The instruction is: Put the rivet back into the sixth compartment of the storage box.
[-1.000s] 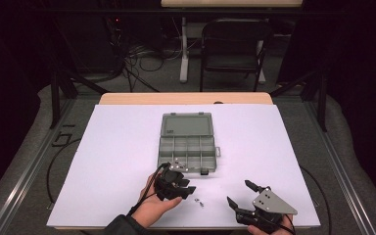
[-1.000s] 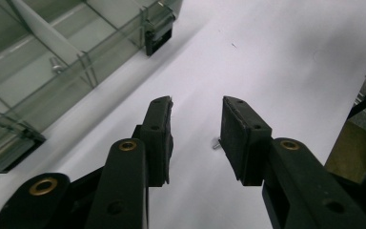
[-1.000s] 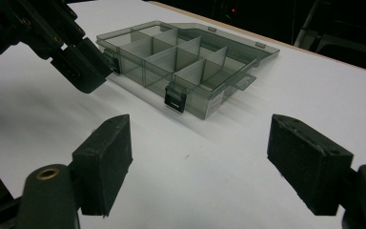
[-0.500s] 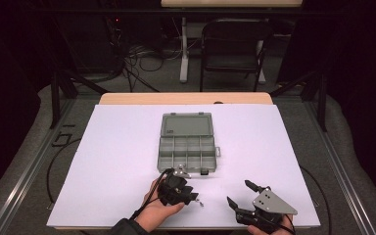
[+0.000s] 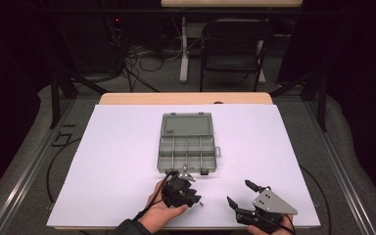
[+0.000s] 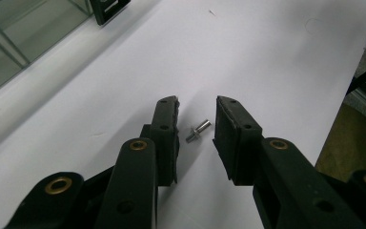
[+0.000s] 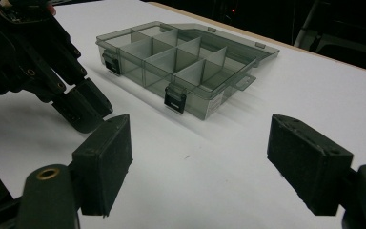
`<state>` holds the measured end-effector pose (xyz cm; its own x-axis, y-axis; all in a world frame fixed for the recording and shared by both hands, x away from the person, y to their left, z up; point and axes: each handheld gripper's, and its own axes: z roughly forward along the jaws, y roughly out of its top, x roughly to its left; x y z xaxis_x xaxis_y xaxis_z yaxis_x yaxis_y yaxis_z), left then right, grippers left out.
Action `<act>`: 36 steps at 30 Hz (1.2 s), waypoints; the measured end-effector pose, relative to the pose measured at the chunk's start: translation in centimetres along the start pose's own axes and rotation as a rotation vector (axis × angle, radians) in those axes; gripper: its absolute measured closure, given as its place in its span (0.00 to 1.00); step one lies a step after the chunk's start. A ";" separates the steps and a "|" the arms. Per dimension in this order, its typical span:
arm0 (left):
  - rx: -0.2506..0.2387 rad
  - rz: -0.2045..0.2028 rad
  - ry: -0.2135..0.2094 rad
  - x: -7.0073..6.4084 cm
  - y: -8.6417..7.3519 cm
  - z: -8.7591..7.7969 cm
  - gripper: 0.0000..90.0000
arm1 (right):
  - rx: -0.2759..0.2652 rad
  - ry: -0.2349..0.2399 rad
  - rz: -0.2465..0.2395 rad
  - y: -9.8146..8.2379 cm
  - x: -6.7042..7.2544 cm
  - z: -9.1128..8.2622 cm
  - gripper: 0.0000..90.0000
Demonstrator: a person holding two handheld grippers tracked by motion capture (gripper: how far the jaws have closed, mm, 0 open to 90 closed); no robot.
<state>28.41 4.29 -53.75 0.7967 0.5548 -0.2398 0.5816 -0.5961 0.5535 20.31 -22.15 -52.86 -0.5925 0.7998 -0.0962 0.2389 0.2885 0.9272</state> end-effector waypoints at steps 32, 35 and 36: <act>0.018 -0.015 0.010 0.0 0.0 1.0 0.91 | 0.005 0.000 -0.003 0.0 0.0 0.0 0.25; 0.020 -0.016 0.009 0.0 0.0 1.0 0.92 | 0.003 0.001 -0.003 0.0 0.0 0.0 0.25; 0.022 -0.017 0.010 0.0 0.0 1.0 0.92 | 0.003 0.002 -0.004 0.0 0.0 0.0 0.25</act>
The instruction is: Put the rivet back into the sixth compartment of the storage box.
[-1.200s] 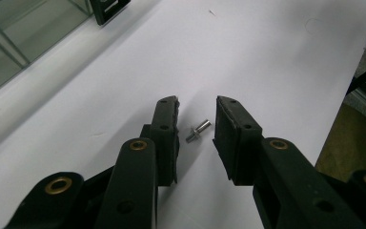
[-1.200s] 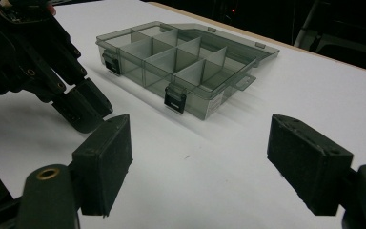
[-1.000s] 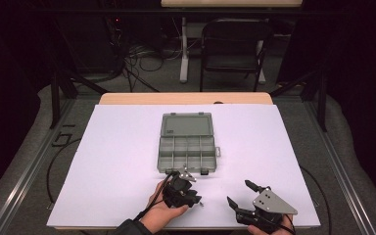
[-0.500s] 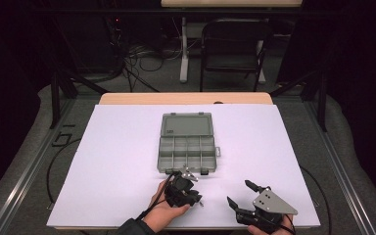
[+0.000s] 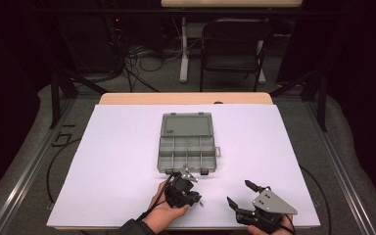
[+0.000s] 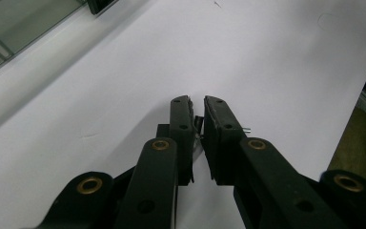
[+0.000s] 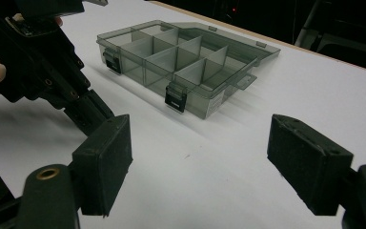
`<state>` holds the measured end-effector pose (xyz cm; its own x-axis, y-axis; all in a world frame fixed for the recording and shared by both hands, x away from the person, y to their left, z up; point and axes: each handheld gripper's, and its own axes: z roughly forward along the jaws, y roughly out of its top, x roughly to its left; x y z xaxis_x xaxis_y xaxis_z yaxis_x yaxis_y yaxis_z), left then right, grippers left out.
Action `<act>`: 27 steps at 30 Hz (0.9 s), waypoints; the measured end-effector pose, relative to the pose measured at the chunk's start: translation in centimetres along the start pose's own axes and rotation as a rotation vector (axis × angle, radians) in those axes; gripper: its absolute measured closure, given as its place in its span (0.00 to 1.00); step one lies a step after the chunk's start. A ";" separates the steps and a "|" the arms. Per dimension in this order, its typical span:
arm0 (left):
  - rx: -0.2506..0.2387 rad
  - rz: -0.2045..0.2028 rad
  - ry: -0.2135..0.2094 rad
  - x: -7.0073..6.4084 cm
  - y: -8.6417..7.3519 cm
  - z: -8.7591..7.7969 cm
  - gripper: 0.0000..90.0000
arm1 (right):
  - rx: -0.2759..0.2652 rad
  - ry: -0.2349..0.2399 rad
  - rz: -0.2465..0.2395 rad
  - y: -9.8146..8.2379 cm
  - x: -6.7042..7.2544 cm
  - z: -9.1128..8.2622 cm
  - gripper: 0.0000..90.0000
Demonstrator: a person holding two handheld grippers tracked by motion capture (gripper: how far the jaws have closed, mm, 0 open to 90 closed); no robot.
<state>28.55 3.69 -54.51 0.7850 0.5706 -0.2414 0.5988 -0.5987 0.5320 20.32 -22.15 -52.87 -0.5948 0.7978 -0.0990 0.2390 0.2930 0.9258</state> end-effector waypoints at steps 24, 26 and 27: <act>-0.055 -0.003 0.026 0.3 1.0 -2.9 0.92 | 0.001 -0.001 0.002 0.0 0.0 0.0 0.25; -0.070 -0.015 0.030 0.4 1.2 -3.4 0.92 | 0.003 -0.002 0.002 0.0 0.0 0.0 0.25; -0.071 -0.012 0.034 0.5 1.3 -3.7 0.92 | 0.002 -0.002 0.002 0.0 0.0 0.0 0.25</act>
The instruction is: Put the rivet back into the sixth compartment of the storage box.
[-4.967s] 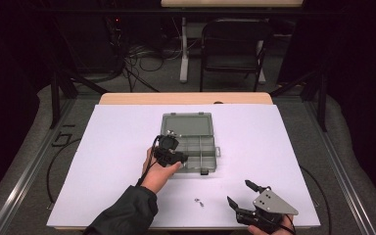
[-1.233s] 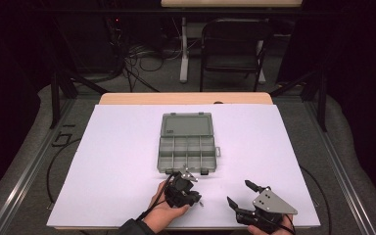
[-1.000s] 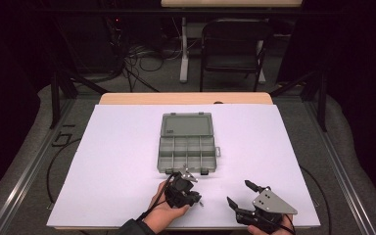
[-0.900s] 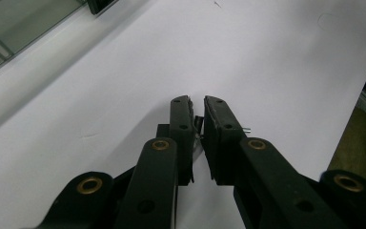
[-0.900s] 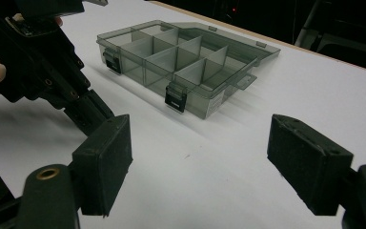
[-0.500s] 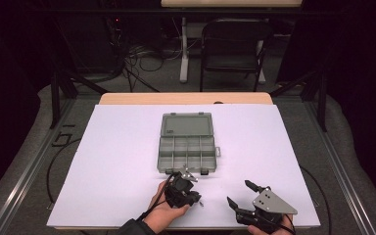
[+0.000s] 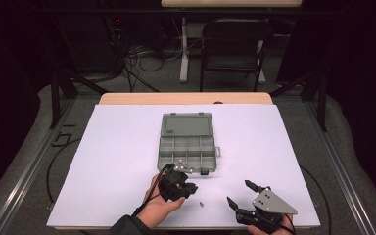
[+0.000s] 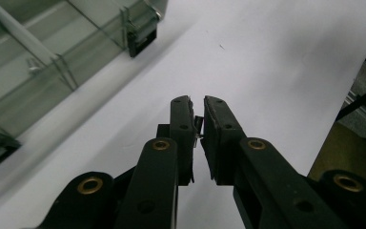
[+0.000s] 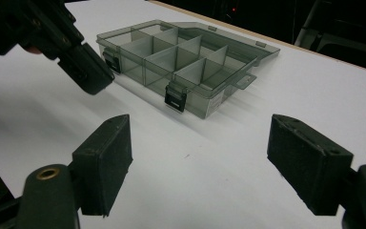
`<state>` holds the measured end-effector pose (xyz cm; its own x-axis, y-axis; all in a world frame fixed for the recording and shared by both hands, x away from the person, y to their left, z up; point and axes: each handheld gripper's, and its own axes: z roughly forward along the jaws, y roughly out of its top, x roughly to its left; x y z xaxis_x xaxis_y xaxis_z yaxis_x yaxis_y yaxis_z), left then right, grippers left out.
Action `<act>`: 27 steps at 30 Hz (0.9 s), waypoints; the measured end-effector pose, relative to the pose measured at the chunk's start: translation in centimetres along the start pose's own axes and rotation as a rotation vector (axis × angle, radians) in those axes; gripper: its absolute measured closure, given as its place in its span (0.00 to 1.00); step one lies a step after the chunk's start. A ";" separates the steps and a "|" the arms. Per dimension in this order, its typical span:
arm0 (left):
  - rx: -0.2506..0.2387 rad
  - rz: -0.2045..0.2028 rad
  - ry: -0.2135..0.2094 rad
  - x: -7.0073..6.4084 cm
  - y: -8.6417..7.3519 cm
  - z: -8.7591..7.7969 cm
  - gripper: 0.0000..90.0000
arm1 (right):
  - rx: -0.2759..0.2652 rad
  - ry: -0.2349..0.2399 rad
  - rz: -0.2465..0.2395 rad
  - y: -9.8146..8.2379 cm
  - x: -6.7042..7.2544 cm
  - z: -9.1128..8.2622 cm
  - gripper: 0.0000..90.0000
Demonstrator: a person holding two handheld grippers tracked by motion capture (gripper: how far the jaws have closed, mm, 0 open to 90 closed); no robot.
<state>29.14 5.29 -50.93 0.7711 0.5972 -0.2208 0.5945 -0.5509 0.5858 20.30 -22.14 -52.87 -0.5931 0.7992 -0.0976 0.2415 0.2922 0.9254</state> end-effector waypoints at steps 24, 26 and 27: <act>-0.071 -0.026 0.068 1.1 1.9 -3.0 0.92 | 0.006 0.001 0.001 0.0 0.0 0.0 0.25; -0.075 -0.030 0.069 1.3 2.1 -3.0 0.92 | 0.008 0.003 0.001 0.0 0.0 0.1 0.25; -0.071 -0.032 0.074 1.4 2.2 -3.0 0.92 | 0.008 0.004 -0.001 0.0 0.0 0.1 0.25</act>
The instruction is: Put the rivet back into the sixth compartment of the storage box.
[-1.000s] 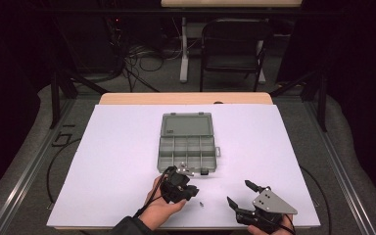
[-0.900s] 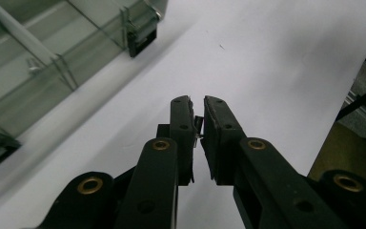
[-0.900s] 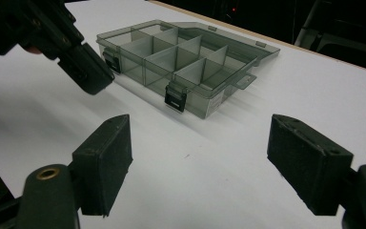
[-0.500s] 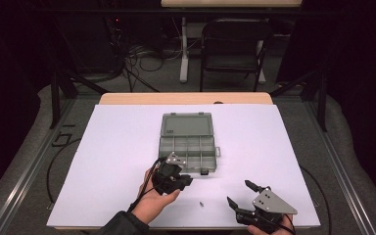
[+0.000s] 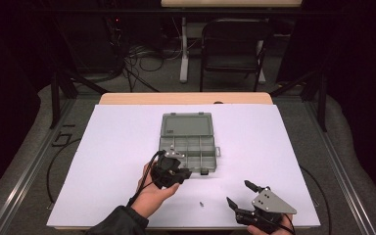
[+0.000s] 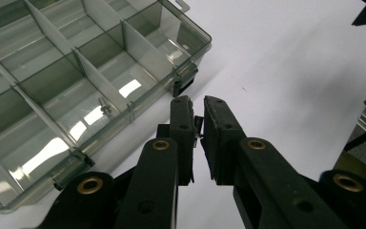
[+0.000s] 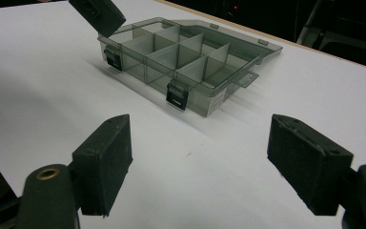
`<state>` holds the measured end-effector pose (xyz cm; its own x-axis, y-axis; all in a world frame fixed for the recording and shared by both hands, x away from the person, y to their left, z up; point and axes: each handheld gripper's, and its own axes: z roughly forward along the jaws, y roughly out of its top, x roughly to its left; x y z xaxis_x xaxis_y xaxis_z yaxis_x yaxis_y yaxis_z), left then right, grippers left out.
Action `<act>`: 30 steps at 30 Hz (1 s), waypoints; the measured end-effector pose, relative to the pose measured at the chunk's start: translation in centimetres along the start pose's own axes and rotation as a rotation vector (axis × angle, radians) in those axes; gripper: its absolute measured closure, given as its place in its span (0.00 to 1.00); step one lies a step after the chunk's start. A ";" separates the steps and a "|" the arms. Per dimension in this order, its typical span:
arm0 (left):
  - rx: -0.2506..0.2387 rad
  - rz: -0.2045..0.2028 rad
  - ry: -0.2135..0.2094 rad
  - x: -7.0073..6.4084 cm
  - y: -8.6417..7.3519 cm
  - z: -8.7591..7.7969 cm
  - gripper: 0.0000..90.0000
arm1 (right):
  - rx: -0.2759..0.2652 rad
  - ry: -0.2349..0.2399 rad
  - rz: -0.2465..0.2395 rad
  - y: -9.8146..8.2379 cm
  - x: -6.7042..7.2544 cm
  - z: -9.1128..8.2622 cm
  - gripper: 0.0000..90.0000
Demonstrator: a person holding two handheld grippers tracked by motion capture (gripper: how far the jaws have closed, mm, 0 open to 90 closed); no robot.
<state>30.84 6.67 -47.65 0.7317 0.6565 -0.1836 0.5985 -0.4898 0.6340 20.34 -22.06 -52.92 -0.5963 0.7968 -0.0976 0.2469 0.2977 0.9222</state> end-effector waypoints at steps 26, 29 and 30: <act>-0.023 -0.130 0.052 4.3 1.9 0.9 0.92 | 0.007 0.011 -0.001 0.0 0.0 0.1 0.25; -0.024 -0.134 0.057 4.5 1.9 1.0 0.92 | 0.006 0.011 -0.001 0.0 0.0 0.1 0.25; -0.021 -0.132 0.060 4.6 2.0 1.1 0.92 | 0.006 0.008 -0.001 0.0 0.0 0.1 0.25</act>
<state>35.71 8.08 -48.03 0.6256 0.7479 -0.2220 0.6811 -0.3849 0.6229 20.44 -22.05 -52.99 -0.6030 0.7920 -0.0955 0.2508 0.3018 0.9198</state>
